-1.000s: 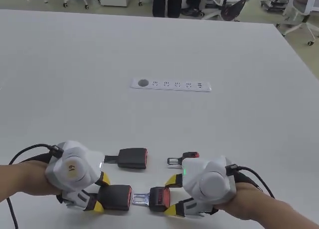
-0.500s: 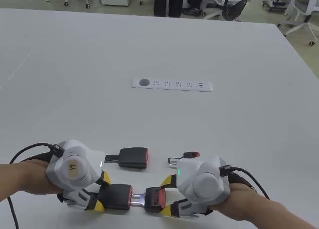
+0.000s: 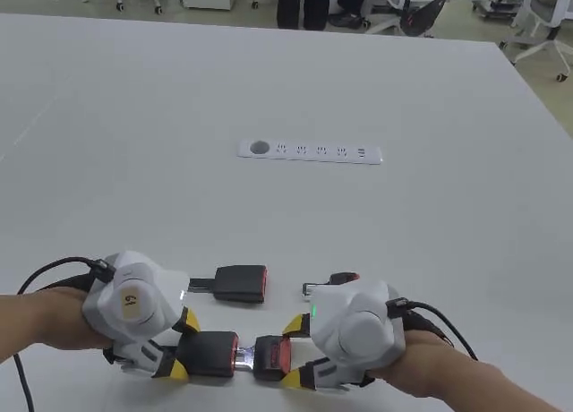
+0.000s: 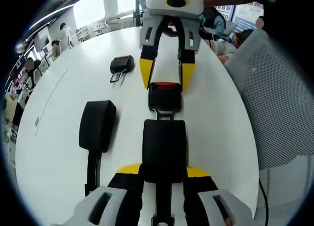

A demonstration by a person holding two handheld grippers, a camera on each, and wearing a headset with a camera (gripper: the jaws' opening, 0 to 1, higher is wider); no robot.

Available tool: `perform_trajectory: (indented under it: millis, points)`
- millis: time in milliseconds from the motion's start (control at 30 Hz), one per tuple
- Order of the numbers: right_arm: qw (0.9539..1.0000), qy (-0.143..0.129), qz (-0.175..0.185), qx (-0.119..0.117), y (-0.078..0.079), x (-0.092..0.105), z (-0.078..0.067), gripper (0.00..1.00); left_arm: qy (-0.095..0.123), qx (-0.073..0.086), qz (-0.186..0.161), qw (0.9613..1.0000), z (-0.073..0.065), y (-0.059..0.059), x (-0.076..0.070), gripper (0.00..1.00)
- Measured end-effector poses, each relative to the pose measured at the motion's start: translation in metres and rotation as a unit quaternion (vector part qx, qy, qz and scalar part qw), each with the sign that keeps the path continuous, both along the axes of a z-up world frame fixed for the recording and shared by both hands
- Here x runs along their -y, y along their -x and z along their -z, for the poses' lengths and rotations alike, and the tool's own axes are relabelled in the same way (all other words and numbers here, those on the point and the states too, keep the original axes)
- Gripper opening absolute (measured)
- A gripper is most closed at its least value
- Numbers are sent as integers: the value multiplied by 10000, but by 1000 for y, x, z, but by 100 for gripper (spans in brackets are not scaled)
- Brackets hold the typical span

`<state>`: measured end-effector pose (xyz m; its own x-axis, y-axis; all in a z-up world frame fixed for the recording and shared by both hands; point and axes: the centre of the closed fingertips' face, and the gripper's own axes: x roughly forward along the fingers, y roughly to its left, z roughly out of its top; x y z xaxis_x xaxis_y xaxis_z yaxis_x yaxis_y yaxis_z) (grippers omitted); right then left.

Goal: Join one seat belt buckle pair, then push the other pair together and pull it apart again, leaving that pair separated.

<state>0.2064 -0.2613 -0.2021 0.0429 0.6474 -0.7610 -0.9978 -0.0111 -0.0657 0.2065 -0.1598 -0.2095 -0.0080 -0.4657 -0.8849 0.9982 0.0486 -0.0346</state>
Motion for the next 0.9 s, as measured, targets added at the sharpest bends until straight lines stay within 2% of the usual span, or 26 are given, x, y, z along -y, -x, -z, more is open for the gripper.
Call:
perform_trajectory:
  millis: [433, 900]
  points:
    - [10000, -28, 15, 38, 1, -1, 0, 30, 2, 3, -17, 10000, -1, 1, 1, 32]
    - [10000, -23, 26, -21, 1, -3, 2, 30, 12, 22, -18, 10000, 0, 0, 0, 31]
